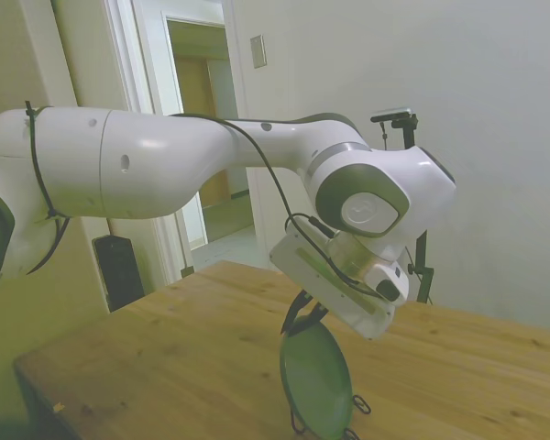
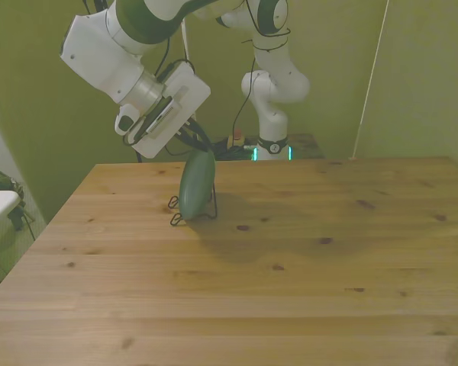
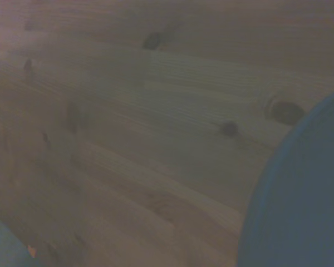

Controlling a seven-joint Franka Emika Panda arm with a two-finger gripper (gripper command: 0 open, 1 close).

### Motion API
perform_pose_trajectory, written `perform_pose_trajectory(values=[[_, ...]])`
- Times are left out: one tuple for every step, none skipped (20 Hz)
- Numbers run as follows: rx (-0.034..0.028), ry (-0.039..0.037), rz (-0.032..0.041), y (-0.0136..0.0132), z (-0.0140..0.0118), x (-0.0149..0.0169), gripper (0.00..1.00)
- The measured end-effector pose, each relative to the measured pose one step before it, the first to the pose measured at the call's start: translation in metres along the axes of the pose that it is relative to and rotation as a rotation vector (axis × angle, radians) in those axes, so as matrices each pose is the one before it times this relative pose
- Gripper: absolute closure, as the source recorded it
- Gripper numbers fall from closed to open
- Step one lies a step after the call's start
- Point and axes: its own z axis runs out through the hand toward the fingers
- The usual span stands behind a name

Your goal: Unload the plate

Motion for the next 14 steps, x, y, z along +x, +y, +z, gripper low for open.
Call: perform_pose_trajectory(values=[[0.00004,0.00406,-0.00385,-0.00182,-0.00157,-0.00025,1.0],[0.00342,0.00622,-0.00587,-0.00293,-0.00235,-0.00036,1.0],[0.00744,0.00801,-0.00783,-0.00405,-0.00277,-0.00033,1.0],[0.00564,0.00906,-0.00845,-0.00446,-0.00331,-0.00046,1.0],[0.00489,0.00817,-0.00843,-0.00568,-0.00287,-0.00034,1.0],[0.0048,0.00689,-0.00704,-0.00696,-0.00221,-0.0002,1.0],[0.00325,0.00746,-0.00536,-0.00706,-0.00253,-0.00025,1.0],[0.00021,0.00586,-0.00542,-0.00683,-0.00186,-0.00024,1.0],[-0.0022,0.00677,-0.0049,-0.00621,-0.00236,-0.00045,1.0],[0.00144,0.00729,-0.00301,-0.00526,-0.00273,-0.00052,1.0],[0.00353,0.01049,-0.00259,-0.00569,-0.00393,-0.00086,1.0],[0.00312,0.01231,-0.00202,-0.00548,-0.00492,-0.00117,1.0],[0.00651,0.01483,-0.00305,-0.00656,-0.00603,-0.00149,1.0],[0.0072,0.01649,-0.00098,-0.00757,-0.00649,-0.00173,1.0]])
